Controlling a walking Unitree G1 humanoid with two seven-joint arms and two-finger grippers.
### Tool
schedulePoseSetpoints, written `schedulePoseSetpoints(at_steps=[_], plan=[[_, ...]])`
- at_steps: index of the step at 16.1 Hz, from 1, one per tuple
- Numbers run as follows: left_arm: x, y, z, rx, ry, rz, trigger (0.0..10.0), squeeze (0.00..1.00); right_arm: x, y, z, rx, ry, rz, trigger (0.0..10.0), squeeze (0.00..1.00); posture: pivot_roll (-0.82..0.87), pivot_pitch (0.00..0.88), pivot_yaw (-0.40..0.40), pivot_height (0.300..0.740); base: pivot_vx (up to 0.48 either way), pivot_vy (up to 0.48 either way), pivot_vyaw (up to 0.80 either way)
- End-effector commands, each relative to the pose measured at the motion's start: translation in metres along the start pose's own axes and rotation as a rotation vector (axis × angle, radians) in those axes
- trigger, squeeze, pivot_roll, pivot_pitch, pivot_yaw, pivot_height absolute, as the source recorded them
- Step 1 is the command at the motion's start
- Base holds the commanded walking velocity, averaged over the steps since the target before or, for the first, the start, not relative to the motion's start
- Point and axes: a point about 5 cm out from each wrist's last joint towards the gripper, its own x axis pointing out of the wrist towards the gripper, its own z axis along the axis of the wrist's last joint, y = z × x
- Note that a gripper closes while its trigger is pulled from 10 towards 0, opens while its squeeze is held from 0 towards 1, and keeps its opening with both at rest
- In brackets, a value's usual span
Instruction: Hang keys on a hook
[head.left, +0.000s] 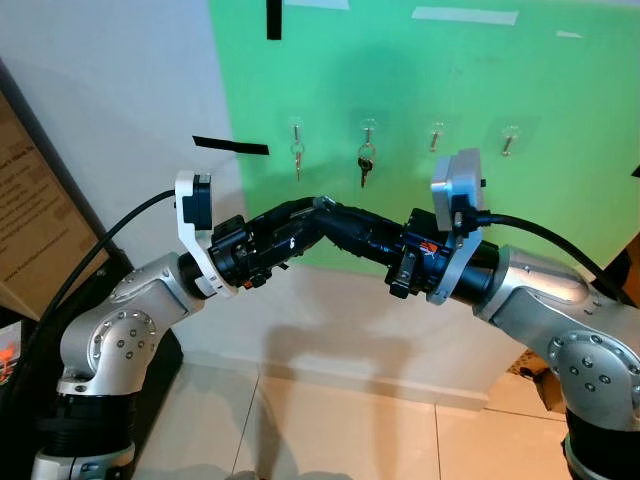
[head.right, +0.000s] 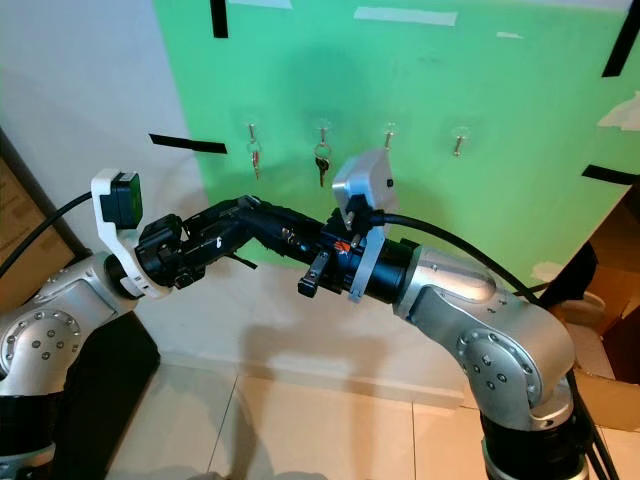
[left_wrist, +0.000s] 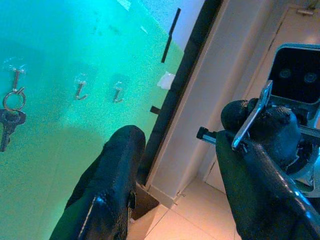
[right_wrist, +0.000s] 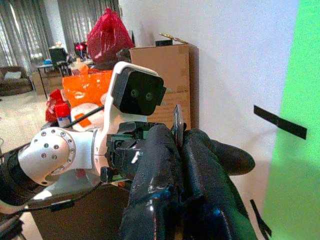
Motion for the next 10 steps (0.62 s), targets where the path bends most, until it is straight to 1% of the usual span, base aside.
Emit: schedulePoseSetpoints(at_steps=[1,3,4,6,8,10], plan=[[0.0,-0.005,0.004,0.016,0.004,-0.031,10.0,0.0,-0.002,0.0,0.001,0.01,-0.006,-0.009,0.0,0.0,-0.15,0.0,0.053,0.74,0.0,0.0,0.0],[0.001,-0.006,0.001,-0.001,0.019,-0.037,10.0,0.0,-0.003,0.001,0.0,0.025,-0.013,-0.003,0.0,0.0,-0.15,0.0,0.055,0.74,0.0,0.0,0.0],[0.002,-0.007,0.002,-0.011,0.012,-0.047,7.4,0.0,-0.003,0.002,0.0,0.027,-0.014,0.004,0.0,0.0,-0.15,0.0,0.055,0.74,0.0,0.0,0.0],[0.003,-0.008,0.004,-0.016,0.0,-0.066,3.5,0.0,-0.003,0.002,0.0,0.03,-0.015,0.006,0.0,0.0,-0.15,0.0,0.054,0.74,0.0,0.0,0.0],[0.0,-0.008,0.007,-0.017,-0.014,-0.078,2.7,0.0,-0.005,0.0,0.001,0.035,-0.017,0.004,0.0,0.0,-0.15,0.0,0.051,0.74,0.0,0.0,0.0],[-0.004,-0.009,0.012,-0.02,-0.048,-0.093,3.7,0.0,-0.007,-0.001,0.003,0.044,-0.022,0.01,0.0,0.0,-0.15,0.0,0.048,0.74,0.0,0.0,0.0]])
